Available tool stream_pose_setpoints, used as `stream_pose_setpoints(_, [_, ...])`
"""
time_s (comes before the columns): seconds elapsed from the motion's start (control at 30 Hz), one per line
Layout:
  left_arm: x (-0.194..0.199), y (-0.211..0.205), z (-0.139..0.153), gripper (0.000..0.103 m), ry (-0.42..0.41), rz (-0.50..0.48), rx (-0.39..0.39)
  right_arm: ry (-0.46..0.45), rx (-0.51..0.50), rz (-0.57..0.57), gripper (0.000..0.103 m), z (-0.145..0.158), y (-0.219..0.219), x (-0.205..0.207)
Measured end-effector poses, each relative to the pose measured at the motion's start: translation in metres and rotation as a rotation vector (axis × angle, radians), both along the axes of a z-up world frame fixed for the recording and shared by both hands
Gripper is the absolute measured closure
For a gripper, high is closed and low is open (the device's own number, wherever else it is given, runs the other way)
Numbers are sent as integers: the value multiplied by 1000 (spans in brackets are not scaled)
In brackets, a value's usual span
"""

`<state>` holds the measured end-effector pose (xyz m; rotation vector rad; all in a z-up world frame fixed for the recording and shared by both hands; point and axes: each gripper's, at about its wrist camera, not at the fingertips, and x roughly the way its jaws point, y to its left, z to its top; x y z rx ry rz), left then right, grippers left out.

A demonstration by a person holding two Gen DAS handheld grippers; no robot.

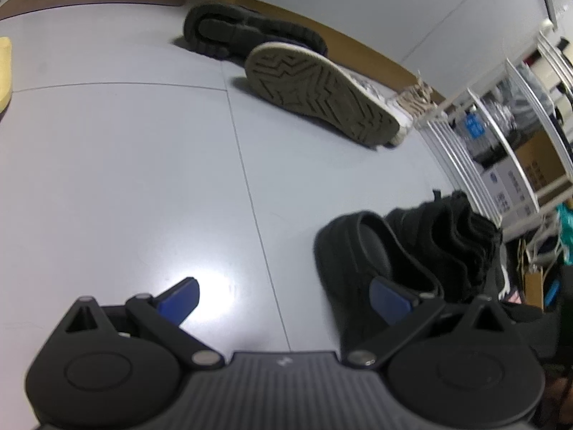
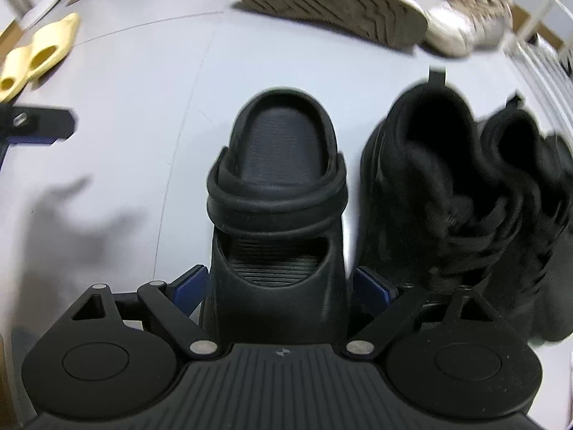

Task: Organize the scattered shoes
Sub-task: 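Open the right gripper and lift it off the placed clog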

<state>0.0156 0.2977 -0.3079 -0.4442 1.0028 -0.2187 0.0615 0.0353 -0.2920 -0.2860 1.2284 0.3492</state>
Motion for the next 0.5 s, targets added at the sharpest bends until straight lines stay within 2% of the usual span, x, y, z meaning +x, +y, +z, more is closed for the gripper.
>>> stream_pose_setpoints(0.13, [1,-4,2,1,-17,13,28,-26,-4,52,12,28,-2,0])
stream_pose_setpoints(0.33, [2,-7,6,1,-41,54,-8,-45,26,129,12,96,-20,2])
stream_pose_setpoints(0.4, [2,-7,10,1,-52,64,-13,-56,2,172,12,121,-30,1])
stream_pose_setpoints(0.5, [4,-6,17,1,-65,63,-7,-24,-41,266,12,144,-46,-1])
